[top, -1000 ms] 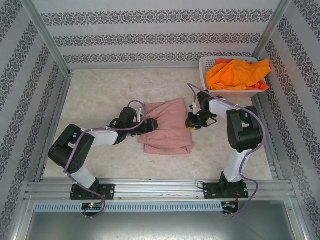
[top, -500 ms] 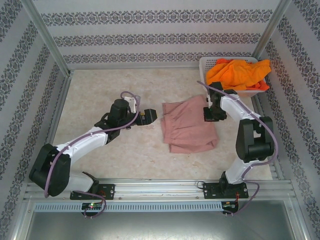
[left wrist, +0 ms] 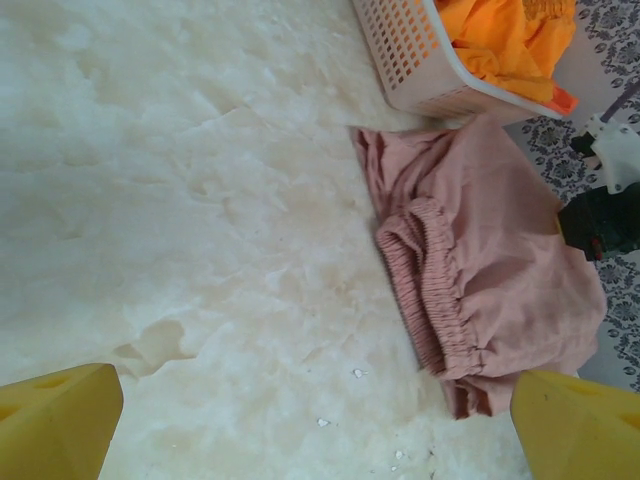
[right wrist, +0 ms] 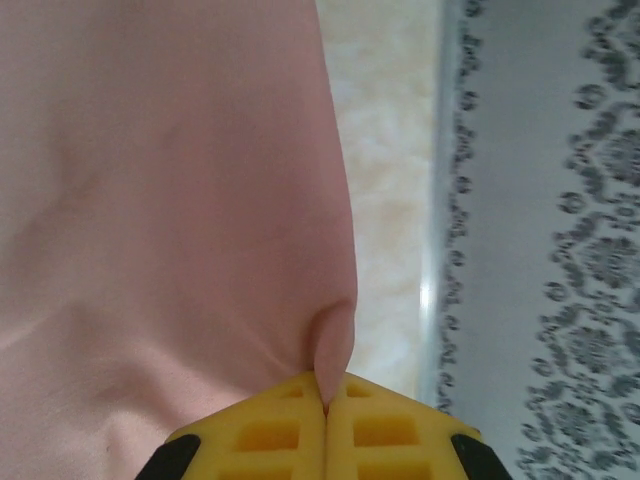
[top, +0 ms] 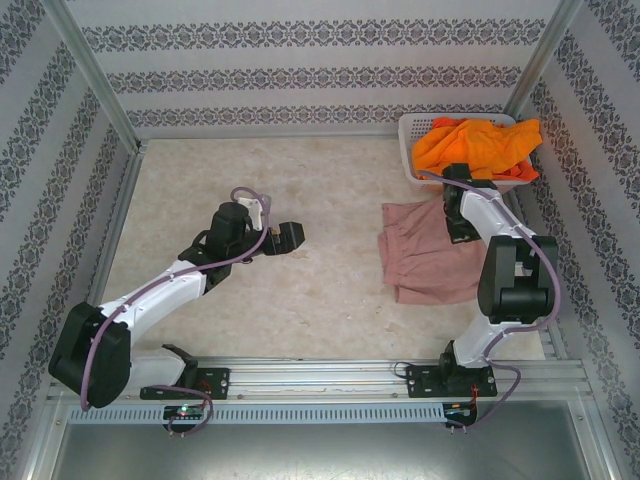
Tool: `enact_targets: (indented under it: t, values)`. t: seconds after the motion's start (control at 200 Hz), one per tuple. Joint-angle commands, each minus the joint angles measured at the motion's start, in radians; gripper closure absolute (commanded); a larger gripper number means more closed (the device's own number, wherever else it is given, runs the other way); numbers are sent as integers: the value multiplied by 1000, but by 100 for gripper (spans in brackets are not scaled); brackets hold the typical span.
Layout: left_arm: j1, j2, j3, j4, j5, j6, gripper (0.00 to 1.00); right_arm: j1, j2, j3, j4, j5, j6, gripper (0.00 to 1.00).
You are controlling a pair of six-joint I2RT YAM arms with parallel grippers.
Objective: Fold and stack the shorts
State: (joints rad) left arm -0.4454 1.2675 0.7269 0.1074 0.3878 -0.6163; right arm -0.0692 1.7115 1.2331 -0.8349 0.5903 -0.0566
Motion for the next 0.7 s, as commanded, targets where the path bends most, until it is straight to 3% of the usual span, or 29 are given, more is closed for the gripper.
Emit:
enact_targets:
  t: [0.0, 0.365, 0.415, 0.485, 0.575, 0.694]
  values:
    - [13, -10, -14, -12, 11, 14, 0, -56, -7, -11, 70, 151, -66, 100]
    - [32, -40, -25, -37, 1, 20, 0, -152, 38, 33, 136, 186, -125, 96]
    - [33, -47, -29, -37, -1, 19, 0, -157, 40, 47, 129, 186, -116, 86]
    - [36, -58, -36, -39, -6, 18, 0, -161, 24, 76, 97, 150, -62, 60]
    - [38, -71, -43, -42, -13, 17, 0, -164, -55, 125, 40, -80, 53, 23]
    - [39, -78, -50, -34, -18, 7, 0, -163, -188, 163, 77, -480, 222, 8]
